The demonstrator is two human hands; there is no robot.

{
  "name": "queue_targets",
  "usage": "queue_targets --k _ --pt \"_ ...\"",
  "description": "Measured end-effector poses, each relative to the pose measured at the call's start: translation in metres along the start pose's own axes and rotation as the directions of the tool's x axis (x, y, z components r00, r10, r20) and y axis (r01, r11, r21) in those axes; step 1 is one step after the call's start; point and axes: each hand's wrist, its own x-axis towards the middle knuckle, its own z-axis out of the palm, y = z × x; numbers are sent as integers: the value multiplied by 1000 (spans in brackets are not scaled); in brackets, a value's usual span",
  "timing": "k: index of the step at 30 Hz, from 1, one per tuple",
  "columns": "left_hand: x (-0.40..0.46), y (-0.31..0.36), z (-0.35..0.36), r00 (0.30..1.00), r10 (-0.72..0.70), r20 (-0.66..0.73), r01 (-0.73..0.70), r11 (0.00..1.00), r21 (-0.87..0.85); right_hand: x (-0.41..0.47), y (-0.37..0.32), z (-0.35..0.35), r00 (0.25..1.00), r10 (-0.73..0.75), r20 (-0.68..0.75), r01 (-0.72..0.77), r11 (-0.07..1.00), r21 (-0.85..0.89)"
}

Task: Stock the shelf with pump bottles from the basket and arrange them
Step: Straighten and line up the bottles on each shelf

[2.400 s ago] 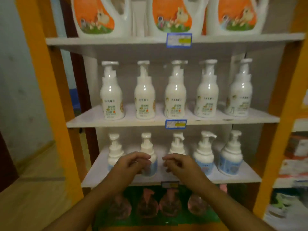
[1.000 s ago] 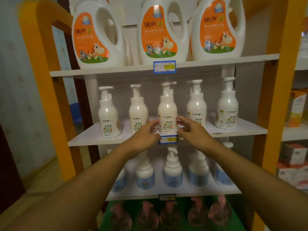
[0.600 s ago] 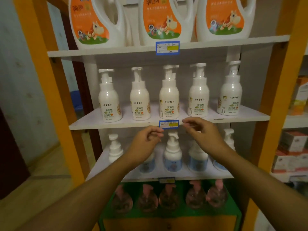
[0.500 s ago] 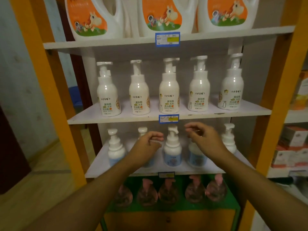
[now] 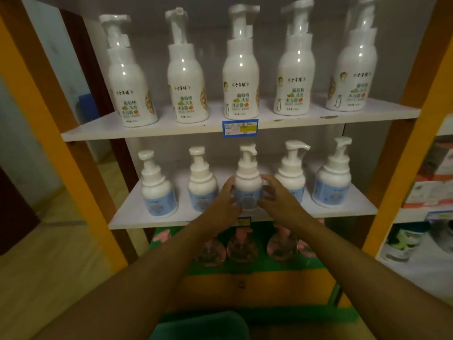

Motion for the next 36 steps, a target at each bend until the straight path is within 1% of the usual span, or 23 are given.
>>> queue_targets --k 3,7,14,16,18,20,21,23,24,25,27,30,32,33,36 --pt "0 -4 -1 1000 7 -5 -7 1000 -10 1 5 1 1000 2 4 -2 1000 21" --pt "0 -4 -4 999 -49 24 50 997 -55 1 4 2 1000 -24 -9 24 999 46" --pt "-1 -9 -12 995 -51 83 62 990 -126 -1 4 3 1000 -10 0 10 1000 28" --pt "-1 -7 -13 996 -43 83 53 992 -113 -2 3 1 1000 -11 16 11 1000 28" --pt "-4 -6 -13 996 -37 84 43 997 -65 -5 2 -1 1000 1 18 -1 1000 -10" --pt "-9 -6 -12 998 -28 49 30 999 -35 -9 -1 -5 999 -16 -32 14 999 -37" --pt "-12 -7 -13 1000 -21 5 21 999 -28 -12 -3 -6 997 -37 -66 35 999 -29" --pt "-19 -11 -16 997 -2 -80 -1 999 -47 -20 -7 -9 991 -59 -118 62 998 20" --pt "-25 -14 -17 996 -7 -86 1 998 -68 -25 -7 -10 990 -61 -128 68 997 45" --pt "-31 -19 -17 998 -24 -65 19 997 -75 -31 -5 -8 989 -67 -132 75 996 56" --pt "-45 -30 -12 996 -87 20 89 993 -75 -44 3 -3 992 -55 -111 60 997 41" --pt "-58 -55 0 974 -191 120 205 972 -117 -56 25 8 997 47 -53 -45 998 38" --pt "-58 -72 8 960 -249 132 261 962 -84 -57 42 15 993 120 -18 -119 991 53" --pt "-57 -80 12 957 -258 131 267 962 -57 -57 51 20 990 139 -3 -139 990 39" --pt "-53 -105 26 963 -253 90 252 968 25 -54 80 37 991 132 35 -131 991 -30"
